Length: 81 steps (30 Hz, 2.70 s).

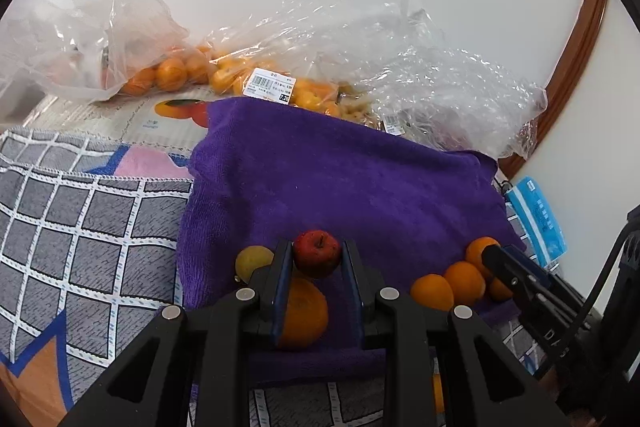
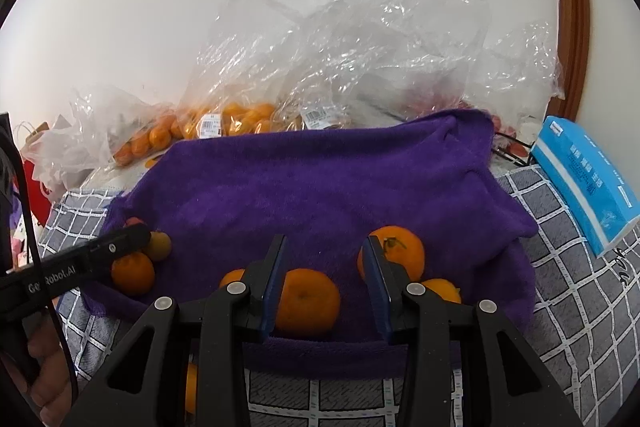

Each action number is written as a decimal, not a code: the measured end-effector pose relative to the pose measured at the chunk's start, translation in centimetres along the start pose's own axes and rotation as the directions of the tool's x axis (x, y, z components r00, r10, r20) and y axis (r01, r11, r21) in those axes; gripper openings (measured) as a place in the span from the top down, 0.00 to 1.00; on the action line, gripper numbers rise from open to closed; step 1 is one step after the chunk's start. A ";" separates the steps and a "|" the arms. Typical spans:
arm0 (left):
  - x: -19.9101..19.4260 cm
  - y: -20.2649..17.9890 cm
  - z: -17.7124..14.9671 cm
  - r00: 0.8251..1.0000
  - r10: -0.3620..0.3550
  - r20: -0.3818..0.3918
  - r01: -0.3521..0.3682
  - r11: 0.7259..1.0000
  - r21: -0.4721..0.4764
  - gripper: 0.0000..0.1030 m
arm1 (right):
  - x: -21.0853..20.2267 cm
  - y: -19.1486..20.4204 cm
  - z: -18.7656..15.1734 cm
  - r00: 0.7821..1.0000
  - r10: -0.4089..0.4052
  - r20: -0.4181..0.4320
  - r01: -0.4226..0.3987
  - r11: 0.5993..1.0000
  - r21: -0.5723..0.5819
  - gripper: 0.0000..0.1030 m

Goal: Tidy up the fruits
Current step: 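Open both grippers to release the tomato and orange on the towel, then move both tools back toward the oranges beside the towel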

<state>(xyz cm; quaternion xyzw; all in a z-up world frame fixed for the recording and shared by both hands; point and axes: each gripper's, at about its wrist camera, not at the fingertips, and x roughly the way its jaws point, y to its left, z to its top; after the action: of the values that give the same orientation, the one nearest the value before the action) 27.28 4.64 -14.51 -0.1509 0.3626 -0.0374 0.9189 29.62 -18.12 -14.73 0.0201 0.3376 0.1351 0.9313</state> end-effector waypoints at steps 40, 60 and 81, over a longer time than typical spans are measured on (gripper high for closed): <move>-1.6 -0.1 0.2 0.996 0.016 0.083 -0.017 1.000 0.008 0.66 | -0.2 -1.1 0.2 0.998 -0.068 -0.014 0.069 0.995 0.066 0.41; -5.6 -1.8 0.6 0.983 0.031 0.181 -0.044 0.997 0.068 0.66 | -6.0 0.8 0.1 0.995 -0.081 0.057 0.079 0.996 0.042 0.41; -10.4 2.2 -4.9 0.997 0.078 0.016 -0.079 0.993 0.084 0.65 | -8.9 2.3 -3.8 0.998 -0.060 0.010 0.059 0.996 0.061 0.37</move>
<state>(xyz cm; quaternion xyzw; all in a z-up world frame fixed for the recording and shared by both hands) 16.21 7.40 -11.75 -0.0979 0.3606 -0.0155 0.9274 20.12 -18.52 -11.76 0.0391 0.3366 0.0970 0.9358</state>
